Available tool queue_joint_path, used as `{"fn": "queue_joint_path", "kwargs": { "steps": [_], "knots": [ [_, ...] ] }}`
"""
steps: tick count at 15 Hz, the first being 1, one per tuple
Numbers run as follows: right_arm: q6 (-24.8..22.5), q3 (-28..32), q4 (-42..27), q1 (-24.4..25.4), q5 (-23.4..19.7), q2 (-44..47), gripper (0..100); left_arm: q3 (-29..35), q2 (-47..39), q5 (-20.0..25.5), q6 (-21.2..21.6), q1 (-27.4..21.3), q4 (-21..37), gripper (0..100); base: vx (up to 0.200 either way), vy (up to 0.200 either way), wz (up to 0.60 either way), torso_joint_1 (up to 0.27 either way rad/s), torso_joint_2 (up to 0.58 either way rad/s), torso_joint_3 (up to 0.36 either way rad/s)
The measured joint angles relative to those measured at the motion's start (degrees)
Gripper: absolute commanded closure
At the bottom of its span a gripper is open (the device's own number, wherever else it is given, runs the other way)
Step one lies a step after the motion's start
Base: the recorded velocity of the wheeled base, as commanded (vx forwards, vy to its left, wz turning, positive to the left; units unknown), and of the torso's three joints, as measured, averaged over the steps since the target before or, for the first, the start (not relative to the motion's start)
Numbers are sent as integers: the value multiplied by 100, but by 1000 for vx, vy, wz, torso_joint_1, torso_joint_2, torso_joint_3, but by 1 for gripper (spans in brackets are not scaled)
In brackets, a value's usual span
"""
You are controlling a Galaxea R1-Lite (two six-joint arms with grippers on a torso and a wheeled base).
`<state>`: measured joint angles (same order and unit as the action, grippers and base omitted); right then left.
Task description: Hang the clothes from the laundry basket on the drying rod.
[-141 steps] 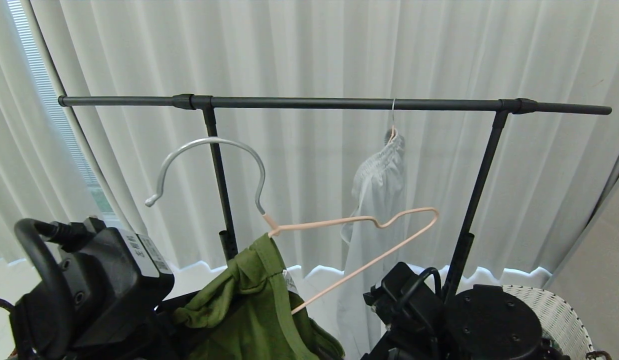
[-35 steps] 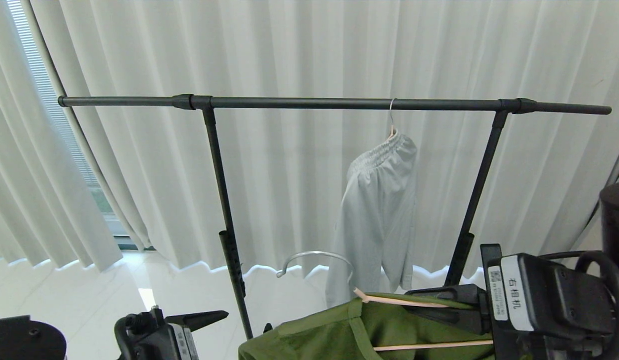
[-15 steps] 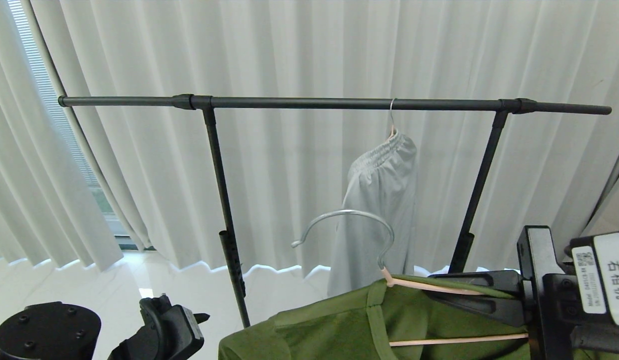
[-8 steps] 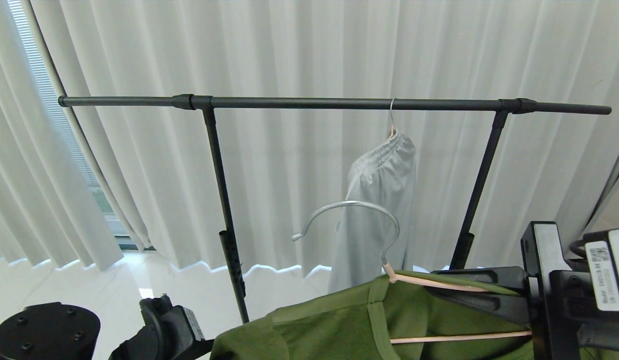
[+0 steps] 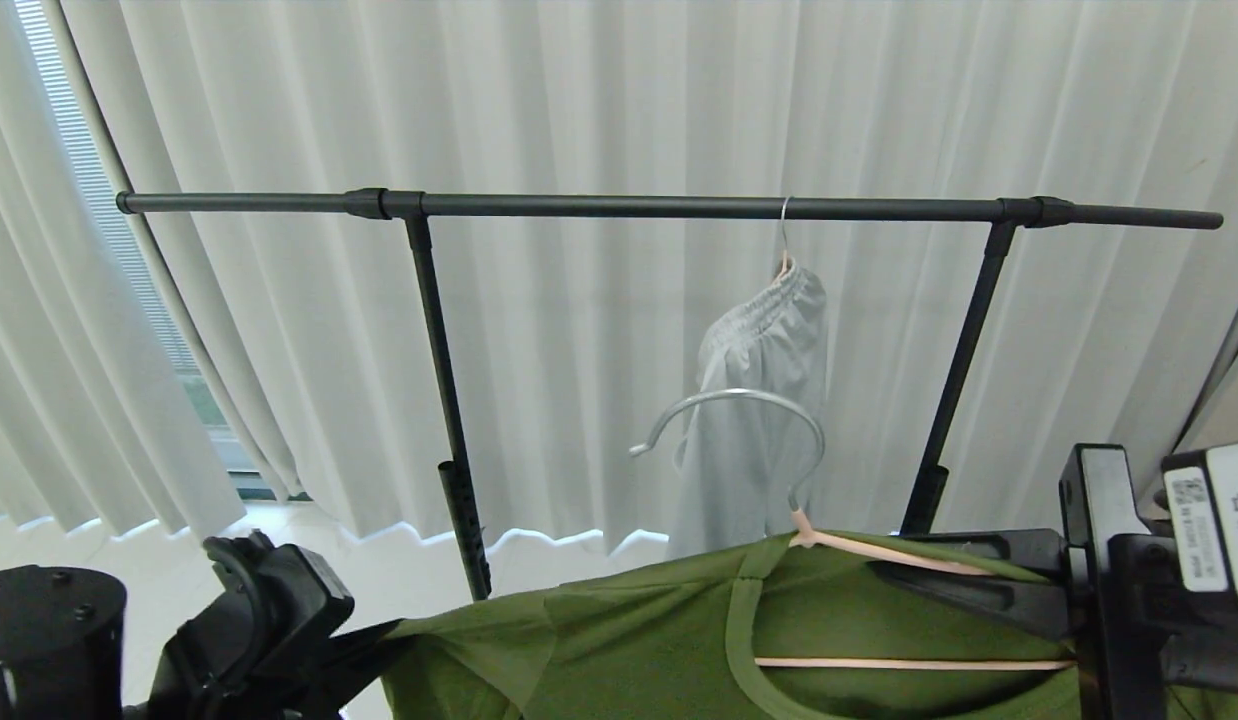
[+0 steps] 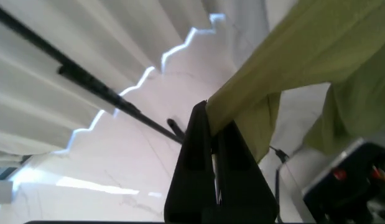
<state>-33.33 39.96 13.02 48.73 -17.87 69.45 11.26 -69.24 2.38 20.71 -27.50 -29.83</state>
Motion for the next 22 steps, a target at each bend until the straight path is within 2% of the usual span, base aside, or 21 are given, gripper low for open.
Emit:
{"fn": "queue_joint_path", "kwargs": {
  "steps": [4, 10, 11, 17, 19, 22],
  "knots": [
    [246, -63, 37, -560, -18, 67, 100, -35, 530, 13, 2, 144, -24, 100, 0, 0, 0, 0, 0, 0],
    [525, 160, 215, -647, 11, 106, 100, -324, 780, -17, 79, 162, -16, 100, 0, 0, 0, 0, 0, 0],
    [530, 221, 213, -647, 11, 113, 100, -317, 778, -27, 79, 165, -20, 0, 0, 0, 0, 0, 0, 0],
    [533, 304, 208, -713, 105, 87, 100, -283, 778, -24, 30, 157, -17, 0, 0, 0, 0, 0, 0, 0],
    [569, 278, 182, -868, 143, 41, 100, -243, 781, -22, 6, 168, -17, 0, 0, 0, 0, 0, 0, 0],
    [774, 267, -87, -1392, 149, -126, 100, -149, 795, -22, 6, 333, -20, 0, 0, 0, 0, 0, 0, 0]
  ]
}}
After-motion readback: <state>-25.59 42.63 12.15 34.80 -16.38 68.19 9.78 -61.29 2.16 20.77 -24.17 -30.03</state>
